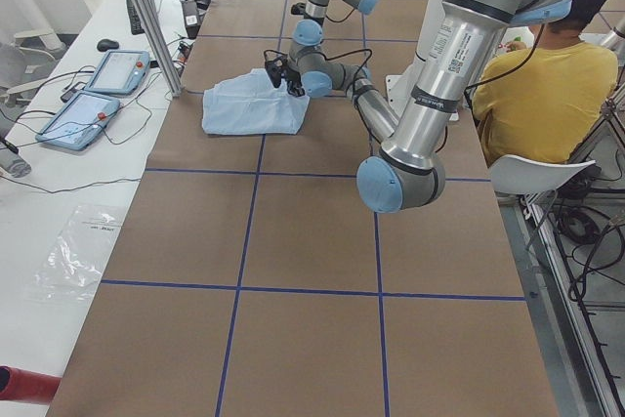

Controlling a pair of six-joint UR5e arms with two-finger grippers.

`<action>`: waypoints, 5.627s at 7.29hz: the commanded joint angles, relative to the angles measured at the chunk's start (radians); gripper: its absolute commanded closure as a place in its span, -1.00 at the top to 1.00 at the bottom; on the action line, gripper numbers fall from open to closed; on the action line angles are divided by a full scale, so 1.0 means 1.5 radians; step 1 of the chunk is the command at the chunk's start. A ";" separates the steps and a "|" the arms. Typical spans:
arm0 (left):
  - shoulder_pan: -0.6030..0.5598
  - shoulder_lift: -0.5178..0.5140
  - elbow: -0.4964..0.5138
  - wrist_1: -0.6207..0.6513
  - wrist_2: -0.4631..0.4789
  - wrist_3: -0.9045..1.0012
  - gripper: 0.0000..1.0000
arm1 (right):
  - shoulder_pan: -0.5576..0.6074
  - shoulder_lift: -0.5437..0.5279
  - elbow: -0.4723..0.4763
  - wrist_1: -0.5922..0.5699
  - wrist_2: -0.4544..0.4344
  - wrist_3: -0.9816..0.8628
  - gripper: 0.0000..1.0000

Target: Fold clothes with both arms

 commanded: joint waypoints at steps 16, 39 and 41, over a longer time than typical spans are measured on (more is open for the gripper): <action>-0.096 -0.191 0.493 -0.297 0.098 0.150 0.69 | 0.154 0.260 -0.591 0.277 0.053 -0.182 1.00; -0.545 0.275 0.146 -0.071 -0.259 1.168 0.98 | 0.589 -0.498 0.114 -0.124 0.394 -1.344 1.00; -0.542 0.274 0.147 -0.079 -0.260 1.168 0.98 | 0.582 -0.488 0.110 -0.124 0.392 -1.337 1.00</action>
